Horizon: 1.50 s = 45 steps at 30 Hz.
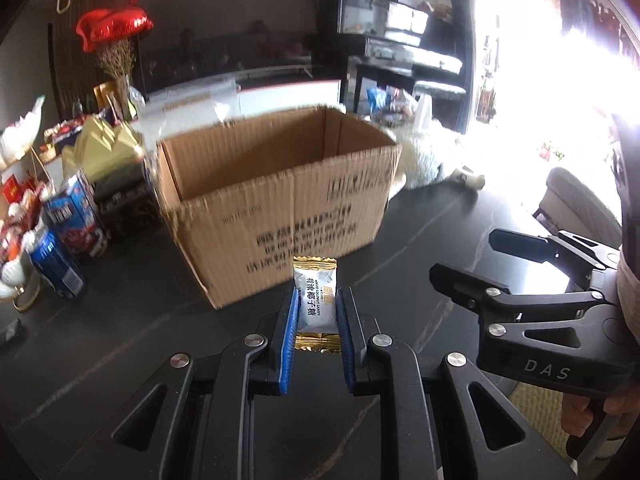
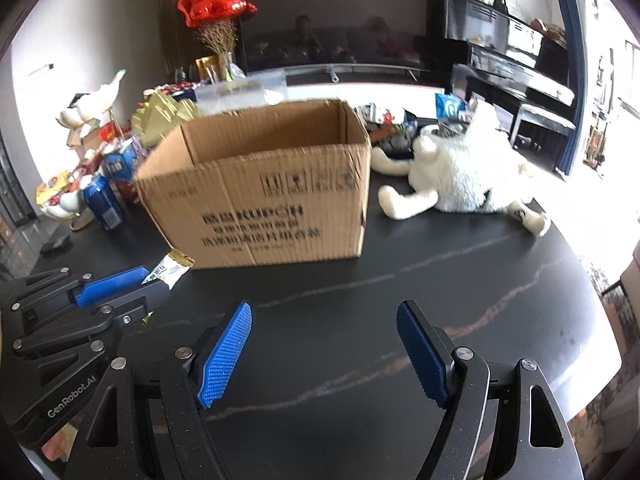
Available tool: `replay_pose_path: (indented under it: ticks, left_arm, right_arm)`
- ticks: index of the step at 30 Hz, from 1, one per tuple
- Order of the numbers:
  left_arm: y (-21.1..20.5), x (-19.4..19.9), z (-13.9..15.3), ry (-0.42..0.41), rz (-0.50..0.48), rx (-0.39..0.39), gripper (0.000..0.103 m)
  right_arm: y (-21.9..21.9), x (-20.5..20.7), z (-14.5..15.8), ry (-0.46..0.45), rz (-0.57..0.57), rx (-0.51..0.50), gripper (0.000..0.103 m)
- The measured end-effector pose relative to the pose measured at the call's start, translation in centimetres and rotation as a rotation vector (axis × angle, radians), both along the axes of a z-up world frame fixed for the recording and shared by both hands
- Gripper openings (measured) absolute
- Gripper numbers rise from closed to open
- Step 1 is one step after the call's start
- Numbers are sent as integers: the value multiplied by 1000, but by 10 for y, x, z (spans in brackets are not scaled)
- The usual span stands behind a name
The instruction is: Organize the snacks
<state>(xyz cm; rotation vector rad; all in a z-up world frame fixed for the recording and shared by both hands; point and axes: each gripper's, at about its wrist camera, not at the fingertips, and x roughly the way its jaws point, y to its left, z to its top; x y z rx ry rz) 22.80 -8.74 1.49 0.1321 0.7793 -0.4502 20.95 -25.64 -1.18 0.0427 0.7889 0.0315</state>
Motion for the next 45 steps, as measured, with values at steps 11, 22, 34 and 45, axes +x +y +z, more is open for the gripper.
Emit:
replay_pose_path:
  ticks: [11,22,34,45]
  left_arm:
    - [3,13,47,-85,29,-13,20]
    - [6,49,78,-103,68,-13,20]
    - [6,107,79,-16,114,1,20]
    - [6,139,72,31,213,54,45]
  right_arm:
    - [3,24,45,-64,24,0,76]
    - [7,64,80,-68,51,-16,76]
    - [15,109,98,-40,66,-58,76]
    - [12,142,88,14,50,-57,76]
